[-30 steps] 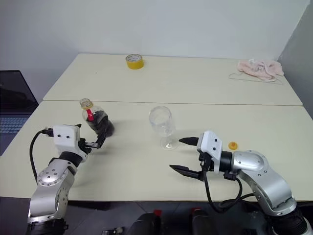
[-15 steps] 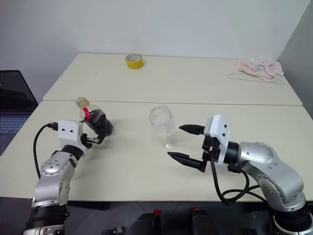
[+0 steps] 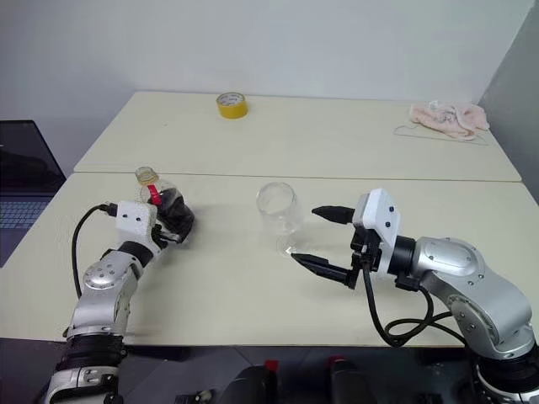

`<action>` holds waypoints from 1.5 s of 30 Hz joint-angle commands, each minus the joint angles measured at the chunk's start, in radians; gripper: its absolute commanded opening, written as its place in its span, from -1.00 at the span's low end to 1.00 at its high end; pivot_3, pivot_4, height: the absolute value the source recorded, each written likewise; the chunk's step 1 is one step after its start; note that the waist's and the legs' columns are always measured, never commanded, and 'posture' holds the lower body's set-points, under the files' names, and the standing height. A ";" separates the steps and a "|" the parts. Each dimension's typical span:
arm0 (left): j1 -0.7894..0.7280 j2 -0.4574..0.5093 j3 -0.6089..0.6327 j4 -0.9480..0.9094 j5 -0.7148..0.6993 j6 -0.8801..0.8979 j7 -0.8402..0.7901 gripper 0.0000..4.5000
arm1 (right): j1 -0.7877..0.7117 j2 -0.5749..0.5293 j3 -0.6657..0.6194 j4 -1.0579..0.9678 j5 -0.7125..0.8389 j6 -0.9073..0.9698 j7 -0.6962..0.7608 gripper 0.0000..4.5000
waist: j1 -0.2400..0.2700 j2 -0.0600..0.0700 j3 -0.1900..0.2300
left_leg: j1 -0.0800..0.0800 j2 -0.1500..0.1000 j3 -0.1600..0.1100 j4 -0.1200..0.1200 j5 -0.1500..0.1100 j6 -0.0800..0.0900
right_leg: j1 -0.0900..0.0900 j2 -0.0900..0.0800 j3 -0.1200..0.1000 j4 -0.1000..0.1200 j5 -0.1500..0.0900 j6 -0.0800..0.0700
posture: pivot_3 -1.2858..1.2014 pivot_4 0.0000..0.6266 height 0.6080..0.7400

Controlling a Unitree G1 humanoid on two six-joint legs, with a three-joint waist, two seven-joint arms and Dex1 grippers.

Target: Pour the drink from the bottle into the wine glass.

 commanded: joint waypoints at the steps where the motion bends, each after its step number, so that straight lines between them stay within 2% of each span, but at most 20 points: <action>1: -0.022 0.015 -0.002 -0.008 0.011 -0.043 -0.002 0.75 | -0.023 -0.006 -0.029 -0.046 0.042 0.003 -0.009 1.00 | 0.000 0.000 0.000 | 0.000 0.000 0.000 0.000 0.000 0.000 | 0.000 0.000 0.000 0.000 0.000 0.000 | 0.03 -0.52 1.00; 6: -0.029 0.015 -0.012 0.007 0.010 -0.054 -0.013 0.11 | -0.037 -0.003 -0.057 -0.047 0.087 0.020 -0.032 1.00 | -0.003 0.000 0.000 | 0.000 0.000 0.000 0.000 0.000 0.000 | 0.000 0.000 0.000 0.000 0.000 0.000 | 0.03 -0.52 1.00; 9: -0.031 0.015 -0.015 0.012 0.013 -0.056 -0.019 -0.21 | -0.042 -0.007 -0.071 -0.045 0.099 0.022 -0.044 1.00 | -0.003 0.000 0.000 | 0.000 0.000 0.000 0.000 0.000 0.000 | 0.000 0.000 0.000 0.000 0.000 0.000 | 0.03 -0.52 1.00; 14: -0.035 0.012 -0.011 0.018 0.012 -0.056 -0.022 -0.51 | -0.047 -0.016 -0.083 -0.039 0.103 0.021 -0.049 1.00 | -0.002 0.000 0.000 | 0.000 0.000 0.000 0.000 0.000 0.000 | 0.000 0.000 0.000 0.000 0.000 0.000 | 0.03 -0.52 1.00; 21: -0.025 -0.004 0.008 -0.029 -0.024 -0.022 -0.020 -0.64 | -0.053 -0.015 -0.085 -0.035 0.100 0.015 -0.051 1.00 | -0.002 0.000 0.000 | 0.000 0.000 0.000 0.000 0.000 0.000 | 0.000 0.000 0.000 0.000 0.000 0.000 | 0.03 -0.52 1.00; 27: 0.003 -0.006 0.006 -0.169 -0.047 0.054 -0.015 -0.66 | -0.052 -0.031 -0.104 -0.034 0.108 0.020 -0.044 1.00 | -0.002 0.000 0.000 | -0.001 0.000 0.000 0.000 0.000 0.000 | 0.000 0.000 0.000 0.000 0.000 0.000 | 0.03 -0.52 1.00; 36: -0.075 -0.013 -0.090 -0.361 -0.030 0.201 -0.039 -0.66 | -0.034 -0.094 -0.141 -0.034 0.114 0.047 -0.053 1.00 | 0.008 0.000 0.000 | -0.002 0.000 0.000 0.001 0.000 0.000 | -0.001 0.000 0.000 0.000 0.000 0.000 | 0.03 -0.52 1.00; 45: -0.229 0.040 -0.226 -0.331 0.060 0.150 -0.129 -0.66 | -0.041 -0.093 -0.126 -0.064 0.122 0.082 -0.110 1.00 | 0.010 -0.001 0.000 | -0.002 0.000 0.000 0.000 0.000 0.000 | -0.001 0.000 0.000 0.000 0.000 0.000 | 0.03 -0.52 1.00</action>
